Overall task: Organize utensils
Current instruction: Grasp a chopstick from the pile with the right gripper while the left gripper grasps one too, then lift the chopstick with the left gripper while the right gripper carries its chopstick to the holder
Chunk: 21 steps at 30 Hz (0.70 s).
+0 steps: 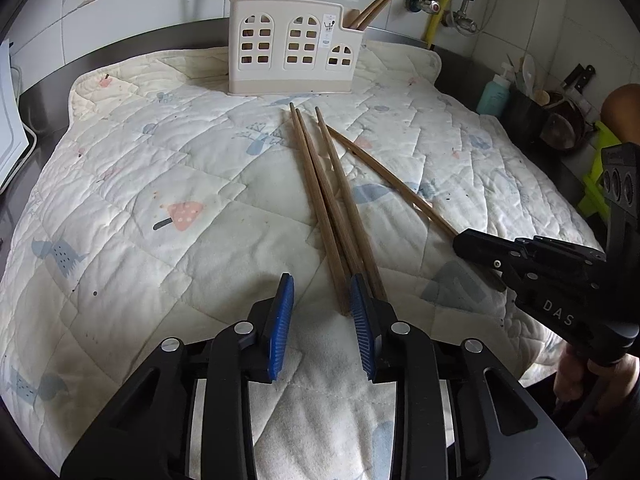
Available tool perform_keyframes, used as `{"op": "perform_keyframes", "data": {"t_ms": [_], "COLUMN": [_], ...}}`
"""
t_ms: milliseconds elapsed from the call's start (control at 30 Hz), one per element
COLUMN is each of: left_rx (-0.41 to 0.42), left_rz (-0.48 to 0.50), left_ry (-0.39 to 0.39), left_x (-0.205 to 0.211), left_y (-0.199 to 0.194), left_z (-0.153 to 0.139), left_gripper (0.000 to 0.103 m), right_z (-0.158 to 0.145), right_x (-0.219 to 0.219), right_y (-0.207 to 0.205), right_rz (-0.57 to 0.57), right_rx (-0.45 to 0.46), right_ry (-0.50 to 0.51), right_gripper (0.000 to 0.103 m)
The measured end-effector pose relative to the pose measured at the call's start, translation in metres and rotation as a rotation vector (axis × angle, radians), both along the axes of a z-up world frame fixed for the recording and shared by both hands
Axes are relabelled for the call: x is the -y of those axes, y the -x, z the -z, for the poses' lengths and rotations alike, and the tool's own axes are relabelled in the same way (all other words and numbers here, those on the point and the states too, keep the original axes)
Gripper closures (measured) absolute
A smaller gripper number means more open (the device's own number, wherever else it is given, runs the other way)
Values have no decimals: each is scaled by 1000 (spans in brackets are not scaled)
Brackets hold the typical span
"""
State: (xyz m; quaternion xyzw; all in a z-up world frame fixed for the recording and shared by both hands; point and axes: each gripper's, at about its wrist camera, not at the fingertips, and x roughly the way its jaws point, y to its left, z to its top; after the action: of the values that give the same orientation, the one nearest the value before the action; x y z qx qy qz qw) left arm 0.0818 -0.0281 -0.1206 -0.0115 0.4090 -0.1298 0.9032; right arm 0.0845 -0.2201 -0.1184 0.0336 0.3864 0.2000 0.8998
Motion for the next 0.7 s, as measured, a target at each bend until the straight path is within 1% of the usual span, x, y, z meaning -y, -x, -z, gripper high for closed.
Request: {"op": "perform_keyframes", "data": {"t_ms": [133,167,300,400,467,567,600,633,667,700], "left_rx": [12,13,13,16,16,27,29,31,30,29], "left_rz": [-1,0,-11,-18,-17,-11,-10,-12,-16,-22], "left_ry": [-25,-30,-36,-30,-27,-47,-51,-52,-42,-27], "left_x": [6,8,12,12,12,16,16,16,15,12], "left_y": [-2,-3,-13,-20,-24,-26,-26,-26,-26,-26], "left_z": [-1,-1,2,2,3,3,3,3,3,2], "left_gripper": [74,78,79,85,86,87,90,91,95,96], "right_z": [1,1,1,2,2,2,2,1,0,-1], "right_x": [0,0,0,1,1,1,1,1,1,1], "right_y": [1,1,1,1,2,1,1,1,1,2], "right_rz": [0,0,-2,-1,1,-1,0,-1,-1,-2], "right_rx": [2,1,1,1,2,6,5,5,7,11], "right_ry": [2,1,2,-2,-2,-4,-5,-5,-4,-5], "right_gripper": [96,96,96,96,96,96,96,96,96,96]}}
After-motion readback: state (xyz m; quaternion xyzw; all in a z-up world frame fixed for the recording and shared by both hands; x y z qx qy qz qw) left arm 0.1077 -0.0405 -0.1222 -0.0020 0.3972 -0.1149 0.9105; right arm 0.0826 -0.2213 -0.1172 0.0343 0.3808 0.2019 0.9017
